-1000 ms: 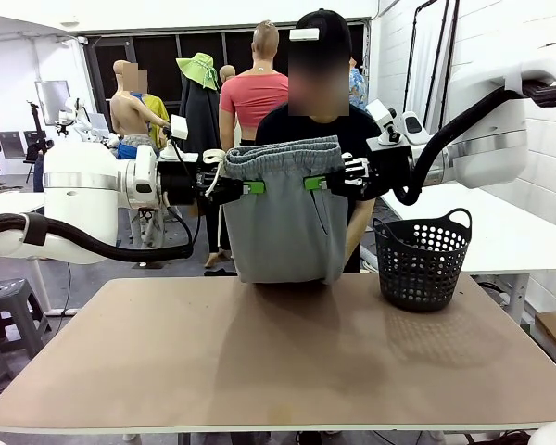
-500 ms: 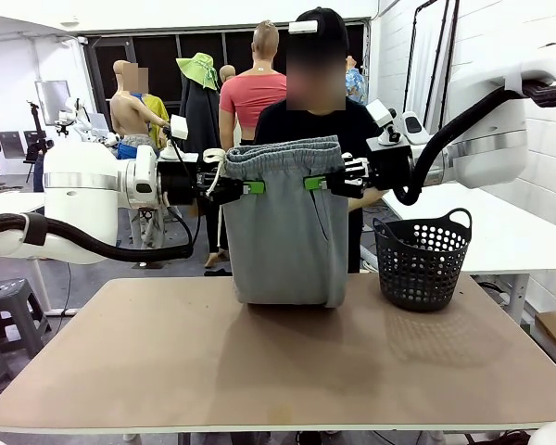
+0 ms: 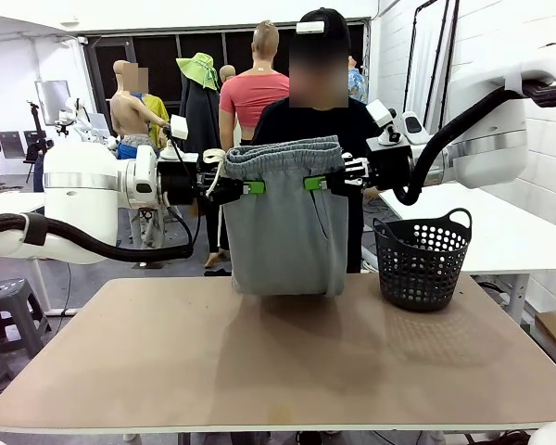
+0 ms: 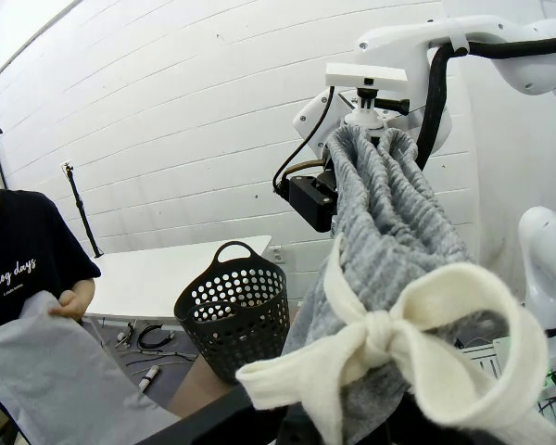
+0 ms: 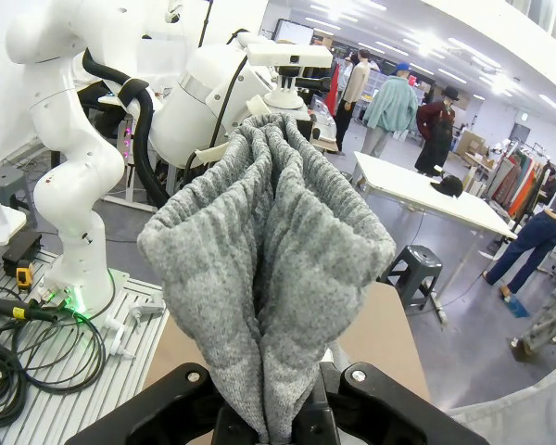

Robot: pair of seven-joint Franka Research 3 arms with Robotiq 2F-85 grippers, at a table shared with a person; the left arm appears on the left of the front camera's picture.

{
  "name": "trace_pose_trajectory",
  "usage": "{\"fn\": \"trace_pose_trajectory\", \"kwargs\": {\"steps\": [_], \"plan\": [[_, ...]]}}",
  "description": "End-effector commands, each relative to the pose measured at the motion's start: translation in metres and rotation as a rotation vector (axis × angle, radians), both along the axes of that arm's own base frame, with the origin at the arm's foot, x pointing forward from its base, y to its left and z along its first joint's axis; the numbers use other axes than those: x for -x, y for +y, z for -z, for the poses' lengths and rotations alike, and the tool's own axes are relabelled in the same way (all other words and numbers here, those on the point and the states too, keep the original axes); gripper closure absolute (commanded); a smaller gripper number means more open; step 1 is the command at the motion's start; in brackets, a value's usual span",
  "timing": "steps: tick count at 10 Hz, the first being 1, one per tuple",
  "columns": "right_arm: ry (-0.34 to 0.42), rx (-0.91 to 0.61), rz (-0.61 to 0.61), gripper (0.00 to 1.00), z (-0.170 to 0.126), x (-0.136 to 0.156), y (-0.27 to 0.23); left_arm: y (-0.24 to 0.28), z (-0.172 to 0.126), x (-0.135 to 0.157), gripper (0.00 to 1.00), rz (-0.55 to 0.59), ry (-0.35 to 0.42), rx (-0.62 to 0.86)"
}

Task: Fold the training pants.
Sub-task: Release the ends of the Training pants and then grab the overlapped ends.

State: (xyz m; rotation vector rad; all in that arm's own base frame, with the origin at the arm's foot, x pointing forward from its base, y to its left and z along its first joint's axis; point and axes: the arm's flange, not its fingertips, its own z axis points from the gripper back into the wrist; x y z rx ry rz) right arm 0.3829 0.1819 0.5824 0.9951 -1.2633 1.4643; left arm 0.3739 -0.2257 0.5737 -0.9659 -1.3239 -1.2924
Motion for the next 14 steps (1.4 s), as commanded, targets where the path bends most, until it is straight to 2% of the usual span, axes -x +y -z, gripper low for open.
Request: {"fn": "trace_pose_trajectory", "kwargs": {"steps": [1,14], "plan": [[0.008,-0.028,0.007,1.0,-0.0012,0.0005,0.0004,-0.0006,-0.0028,0.0007,1.0,0.002,0.006,0.005],[0.008,-0.028,0.007,1.0,-0.0012,0.0005,0.0004,-0.0006,-0.0028,0.0007,1.0,0.002,0.006,0.005]]}}
